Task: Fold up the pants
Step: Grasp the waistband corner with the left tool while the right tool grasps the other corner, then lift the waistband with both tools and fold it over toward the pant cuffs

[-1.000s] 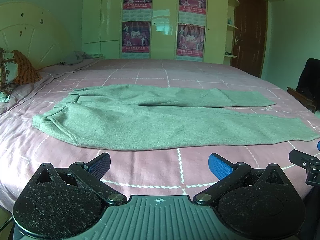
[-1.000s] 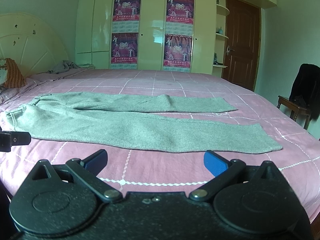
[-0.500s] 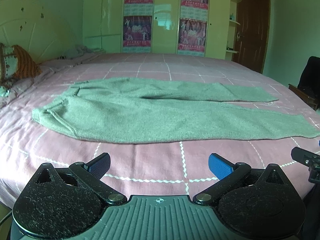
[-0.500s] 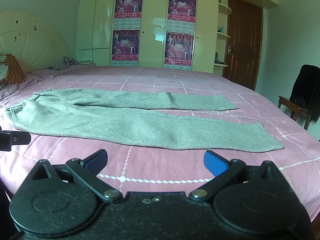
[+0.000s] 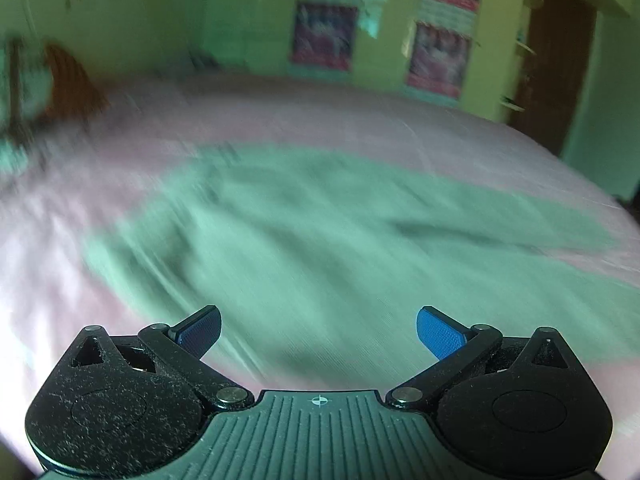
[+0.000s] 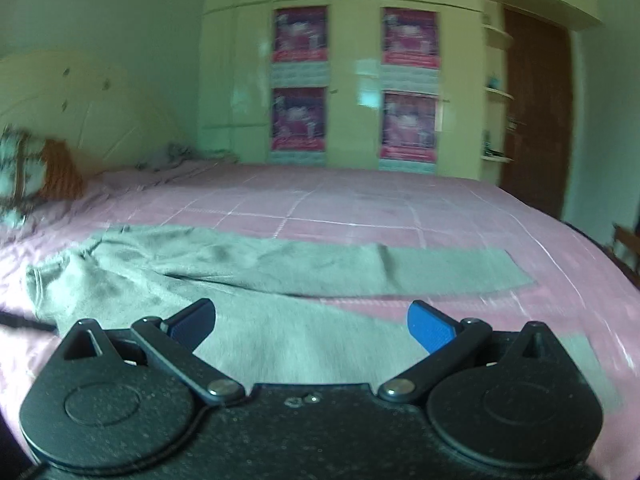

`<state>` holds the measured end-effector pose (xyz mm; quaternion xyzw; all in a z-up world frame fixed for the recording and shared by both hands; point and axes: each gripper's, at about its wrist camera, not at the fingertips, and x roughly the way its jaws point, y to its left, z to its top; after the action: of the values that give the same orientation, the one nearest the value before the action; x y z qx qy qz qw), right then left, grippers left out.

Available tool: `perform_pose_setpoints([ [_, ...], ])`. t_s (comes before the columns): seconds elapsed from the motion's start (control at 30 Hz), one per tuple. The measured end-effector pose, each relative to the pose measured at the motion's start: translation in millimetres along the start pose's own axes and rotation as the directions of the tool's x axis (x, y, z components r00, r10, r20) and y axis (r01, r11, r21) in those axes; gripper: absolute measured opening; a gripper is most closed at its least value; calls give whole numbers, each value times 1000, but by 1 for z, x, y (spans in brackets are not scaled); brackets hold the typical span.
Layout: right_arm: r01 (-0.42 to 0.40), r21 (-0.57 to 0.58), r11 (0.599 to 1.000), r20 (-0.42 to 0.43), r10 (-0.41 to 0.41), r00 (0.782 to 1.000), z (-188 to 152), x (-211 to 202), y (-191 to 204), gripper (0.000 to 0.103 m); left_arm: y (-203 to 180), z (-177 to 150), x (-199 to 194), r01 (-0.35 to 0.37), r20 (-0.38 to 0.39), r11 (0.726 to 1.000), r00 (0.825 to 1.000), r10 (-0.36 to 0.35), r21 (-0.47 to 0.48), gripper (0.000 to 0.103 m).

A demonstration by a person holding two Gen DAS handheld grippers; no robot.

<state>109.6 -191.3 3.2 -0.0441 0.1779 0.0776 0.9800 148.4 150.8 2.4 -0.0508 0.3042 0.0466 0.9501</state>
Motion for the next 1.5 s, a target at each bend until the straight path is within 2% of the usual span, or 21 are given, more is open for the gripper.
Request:
perform_pose_setpoints([
  [0.1, -64, -27, 998, -29, 63, 998, 24, 37, 0, 102, 38, 47, 40, -61, -10, 998, 998, 61, 36, 96],
  [0.13, -107, -29, 994, -32, 106, 994, 34, 52, 0, 101, 52, 61, 54, -59, -9, 997, 998, 59, 44, 79],
  [0.17, -122, -39, 992, -36, 121, 992, 40, 62, 2, 101, 67, 75, 69, -49, -32, 998, 998, 50, 45, 39],
  [0.2, -143, -55, 988, -45, 141, 989, 47, 76, 5, 100, 79, 87, 86, -62, -62, 997, 996, 64, 38, 27],
  [0.27, -197, -89, 976, -52, 193, 980, 62, 107, 10, 96, 103, 107, 115, -60, -87, 997, 994, 63, 44, 28],
  [0.3, -218, -102, 971, -56, 213, 975, 67, 119, 12, 92, 111, 115, 130, -56, -95, 997, 994, 61, 48, 38],
  [0.33, -249, -109, 962, -62, 243, 968, 75, 137, 15, 66, 119, 120, 145, -40, -108, 998, 993, 46, 57, 51],
  [0.37, -269, -118, 956, -75, 262, 962, 80, 151, 19, 44, 125, 126, 160, -29, -121, 997, 992, 37, 67, 80],
  [0.47, -310, -159, 937, -105, 297, 949, 92, 199, 32, 52, 139, 139, 201, -17, -124, 998, 992, 25, 66, 87],
  [0.53, -349, -167, 922, -127, 331, 935, 98, 232, 39, 54, 144, 147, 225, 15, -126, 998, 992, -7, 57, 86],
  [0.63, -382, -168, 909, -175, 354, 919, 103, 283, 49, 51, 146, 155, 264, 34, -174, 996, 985, -19, 86, 68],
  [0.73, -417, -139, 898, -241, 378, 894, 102, 327, 51, 45, 151, 157, 290, 60, -199, 997, 979, -48, 52, 68],
  [0.87, -420, -133, 898, -271, 374, 887, 98, 367, 50, 48, 156, 159, 312, 97, -206, 994, 975, -87, 41, 79],
  [1.0, -422, -191, 886, -323, 349, 880, 92, 400, 54, 49, 162, 162, 322, 200, -239, 979, 953, -186, 39, 80],
  [1.1, -465, -195, 863, -390, 367, 844, 90, 417, 53, 54, 155, 158, 330, 234, -269, 968, 942, -201, 93, 80],
  [1.13, -499, -180, 848, -432, 388, 814, 88, 423, 52, 59, 153, 158, 333, 233, -269, 967, 942, -199, 102, 79],
  [1.2, -533, -150, 833, -459, 419, 784, 90, 430, 49, 61, 148, 161, 336, 229, -262, 968, 945, -197, 101, 50],
  [1.23, -547, -141, 825, -470, 430, 771, 91, 432, 49, 54, 146, 163, 337, 236, -261, 968, 943, -208, 82, 37],
  [1.27, -564, -144, 813, -481, 440, 758, 93, 431, 51, 32, 145, 165, 337, 262, -265, 963, 935, -236, 66, 22],
  [1.33, -585, -147, 798, -501, 450, 739, 95, 426, 55, 6, 140, 163, 331, 256, -249, 963, 941, -227, 90, 19],
  [1.5, -560, -214, 801, -438, 434, 787, 107, 390, 59, 4, 157, 161, 278, 309, -79, 950, 949, -305, 52, 18],
])
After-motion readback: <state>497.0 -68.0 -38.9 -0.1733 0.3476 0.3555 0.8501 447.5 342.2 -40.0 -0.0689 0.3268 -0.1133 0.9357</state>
